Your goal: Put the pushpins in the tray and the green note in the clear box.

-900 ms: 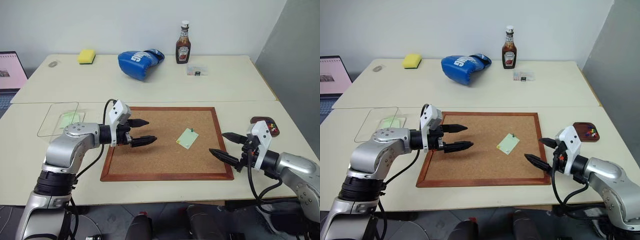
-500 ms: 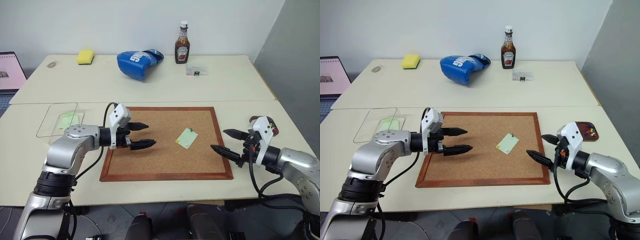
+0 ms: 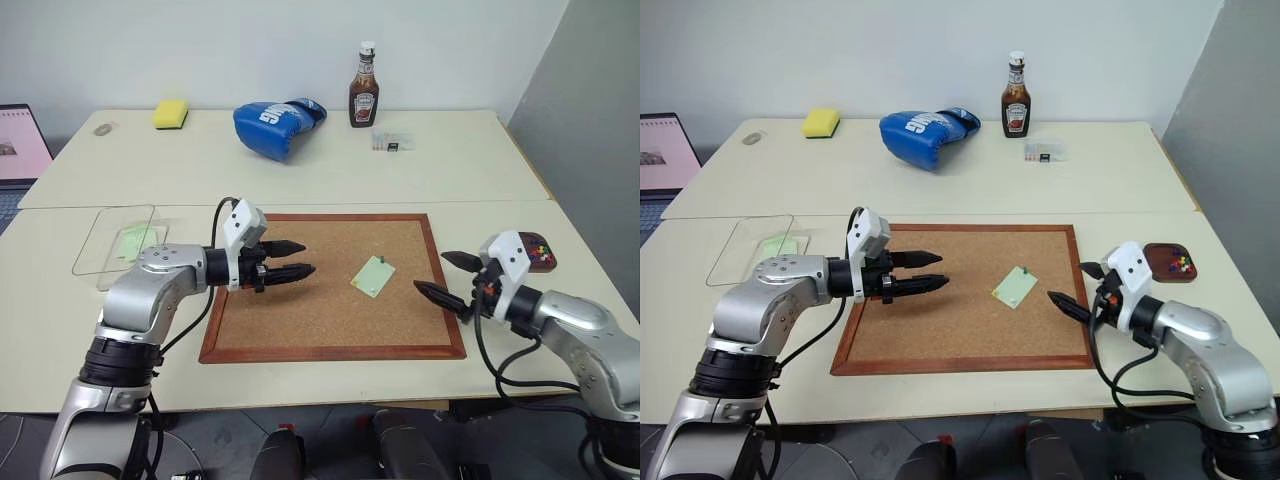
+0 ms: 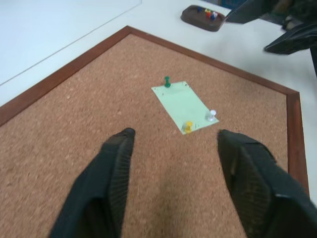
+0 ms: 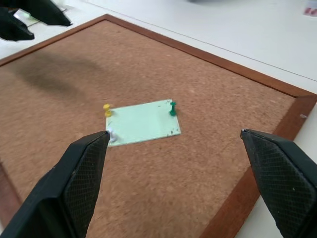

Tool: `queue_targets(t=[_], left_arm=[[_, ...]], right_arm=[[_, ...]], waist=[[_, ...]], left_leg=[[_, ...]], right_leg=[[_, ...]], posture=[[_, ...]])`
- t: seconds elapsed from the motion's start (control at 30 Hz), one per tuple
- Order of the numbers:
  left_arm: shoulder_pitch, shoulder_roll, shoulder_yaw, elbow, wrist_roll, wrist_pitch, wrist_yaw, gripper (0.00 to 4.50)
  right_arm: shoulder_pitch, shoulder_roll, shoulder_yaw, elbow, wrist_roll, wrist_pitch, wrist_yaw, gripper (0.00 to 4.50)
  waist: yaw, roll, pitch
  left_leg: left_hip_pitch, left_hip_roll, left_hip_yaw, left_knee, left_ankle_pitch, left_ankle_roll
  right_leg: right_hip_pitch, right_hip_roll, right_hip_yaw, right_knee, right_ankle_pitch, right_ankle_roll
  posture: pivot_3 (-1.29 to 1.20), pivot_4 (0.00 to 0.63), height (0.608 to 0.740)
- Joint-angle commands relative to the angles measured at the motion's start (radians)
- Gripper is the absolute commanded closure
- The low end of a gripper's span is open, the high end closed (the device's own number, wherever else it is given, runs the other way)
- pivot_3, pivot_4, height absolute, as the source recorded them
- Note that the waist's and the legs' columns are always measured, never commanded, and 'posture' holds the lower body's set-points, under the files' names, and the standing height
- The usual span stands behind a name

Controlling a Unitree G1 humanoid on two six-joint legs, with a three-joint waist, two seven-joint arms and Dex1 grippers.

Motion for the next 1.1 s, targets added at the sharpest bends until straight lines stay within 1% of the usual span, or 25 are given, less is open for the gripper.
queue_targets(t=[0.03,0.17,0.37,0.47,0.6,0.73,1.0,1.03,1.1], left_arm=[[-0.014,-0.025,-0.01,0.008,0.021,-0.05,0.019,2.55],[-0.004,-0.055,-0.042,0.028,0.061,-0.102,0.034,3.4],[0.011,-0.103,-0.086,0.087,0.131,-0.197,0.069,4.47],[0.027,-0.13,-0.122,0.149,0.195,-0.261,0.102,4.47],[0.041,-0.146,-0.162,0.189,0.255,-0.298,0.119,4.47],[0.065,-0.144,-0.201,0.231,0.313,-0.341,0.125,4.47],[0.059,-0.145,-0.19,0.234,0.316,-0.348,0.123,4.47],[0.057,-0.146,-0.19,0.236,0.317,-0.348,0.125,4.5],[0.052,-0.15,-0.189,0.231,0.315,-0.339,0.128,4.5]], right_arm=[[-0.066,0.031,0.051,0.06,-0.077,-0.07,-0.048,0.0],[-0.12,0.082,0.089,0.139,-0.113,-0.112,-0.065,0.0],[-0.187,0.158,0.133,0.278,-0.157,-0.179,-0.066,0.0],[-0.21,0.189,0.155,0.364,-0.187,-0.224,-0.059,0.0],[-0.238,0.221,0.161,0.424,-0.203,-0.258,-0.054,0.0],[-0.274,0.246,0.177,0.483,-0.219,-0.287,-0.046,0.0],[-0.307,0.276,0.192,0.596,-0.249,-0.335,-0.026,0.0],[-0.31,0.278,0.195,0.609,-0.254,-0.341,-0.022,0.19],[-0.311,0.278,0.2,0.626,-0.256,-0.343,-0.002,0.41]], waist=[[0.0,0.0,0.0],[0.0,0.0,0.0],[0.001,0.0,0.0],[0.0,0.0,0.0],[0.0,0.0,0.0],[0.0,0.0,0.0],[0.0,0.001,-0.001],[0.0,0.001,-0.001],[0.0,0.001,-0.001]], left_leg=[[0.0,0.0,0.0,0.0,0.0,0.0],[0.0,0.0,0.0,0.0,0.0,0.0],[0.0,0.0,0.0,0.0,0.0,0.0],[0.001,0.0,0.0,0.0,0.0,0.0],[0.001,0.0,0.0,0.0,0.0,0.0],[0.001,-0.001,0.0,0.0,0.0,0.0],[0.003,-0.001,0.0,0.001,0.0,0.0],[0.003,-0.001,0.0,0.001,0.0,0.0],[0.003,-0.001,0.0,0.001,0.0,0.0]], right_leg=[[0.0,0.0,0.0,0.0,0.0,0.0],[0.0,0.0,0.0,0.0,0.0,0.001],[0.0,0.0,0.0,0.0,0.001,0.001],[0.001,0.0,0.0,0.0,0.001,0.001],[0.0,0.0,0.0,0.001,0.001,0.001],[0.001,0.0,0.0,0.001,0.001,0.001],[0.003,0.0,0.0,0.002,0.001,0.001],[0.003,0.0,0.0,0.002,0.001,0.001],[0.003,0.0,0.0,0.002,0.001,0.001]], posture=[[0.0,0.15,0.74],[0.0,0.15,0.74],[0.0,0.15,0.74],[0.0,0.15,0.74],[0.0,0.15,0.74],[0.0,0.15,0.74],[0.0,0.15,0.74],[0.0,0.15,0.74],[0.0,0.15,0.74]])
